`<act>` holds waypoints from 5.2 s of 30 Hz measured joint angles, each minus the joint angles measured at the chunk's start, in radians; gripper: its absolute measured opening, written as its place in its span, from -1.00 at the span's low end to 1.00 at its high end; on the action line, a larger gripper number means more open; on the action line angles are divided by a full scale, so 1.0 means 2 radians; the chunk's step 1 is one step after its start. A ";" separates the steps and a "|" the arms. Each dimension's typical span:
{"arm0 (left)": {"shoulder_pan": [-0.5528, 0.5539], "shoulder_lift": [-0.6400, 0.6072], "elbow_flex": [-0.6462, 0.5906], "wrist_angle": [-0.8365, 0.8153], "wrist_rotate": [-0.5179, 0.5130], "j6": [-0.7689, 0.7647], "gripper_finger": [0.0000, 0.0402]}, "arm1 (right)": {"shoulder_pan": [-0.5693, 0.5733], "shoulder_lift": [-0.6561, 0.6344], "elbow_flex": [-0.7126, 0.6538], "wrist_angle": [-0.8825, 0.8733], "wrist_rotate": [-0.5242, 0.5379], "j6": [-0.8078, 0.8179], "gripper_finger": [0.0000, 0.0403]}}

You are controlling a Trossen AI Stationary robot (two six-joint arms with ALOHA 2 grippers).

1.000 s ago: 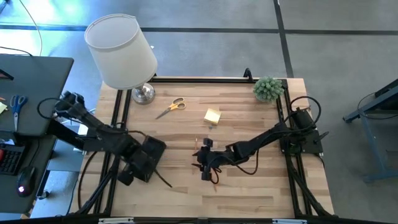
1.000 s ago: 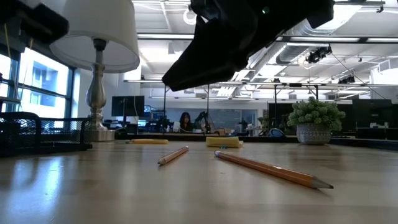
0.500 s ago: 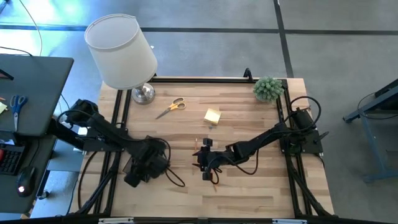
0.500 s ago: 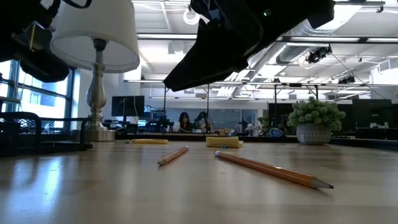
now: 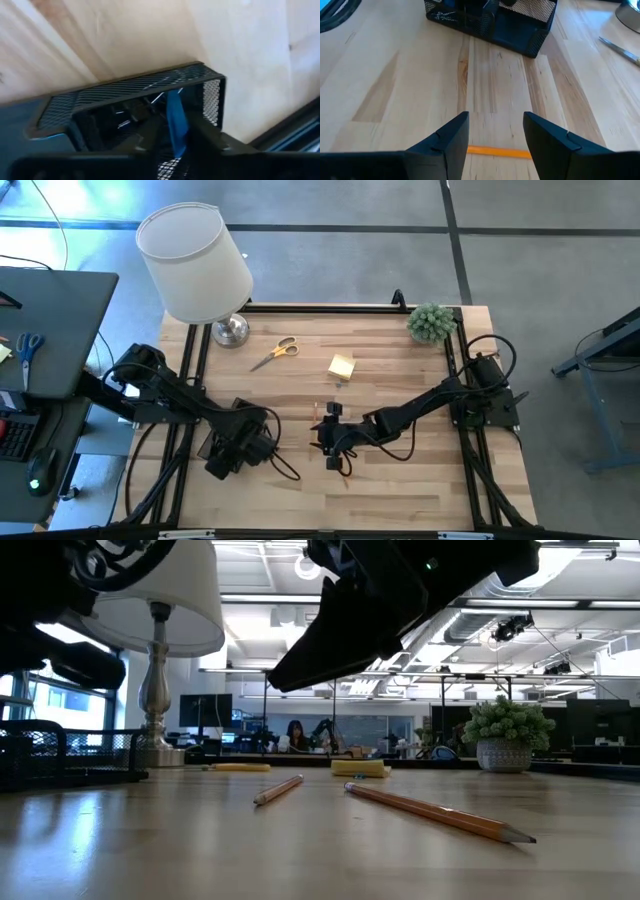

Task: Pick and place office supplies into organizer
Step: Put the blue eraser into the black desk organizer, then put the right yellow pencil into the black desk organizer

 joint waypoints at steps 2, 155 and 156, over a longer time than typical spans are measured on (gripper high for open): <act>0.000 0.000 0.000 0.000 -0.005 -0.004 -0.47 | 0.000 0.000 0.000 -0.001 0.000 0.000 -0.09; 0.199 -0.247 -0.241 0.796 0.161 -0.027 -0.94 | 0.168 0.329 0.430 -0.739 0.279 0.871 -0.51; 0.198 -0.247 -0.241 0.794 0.161 -0.031 -0.94 | 0.168 0.329 0.430 -0.739 0.278 0.873 -0.57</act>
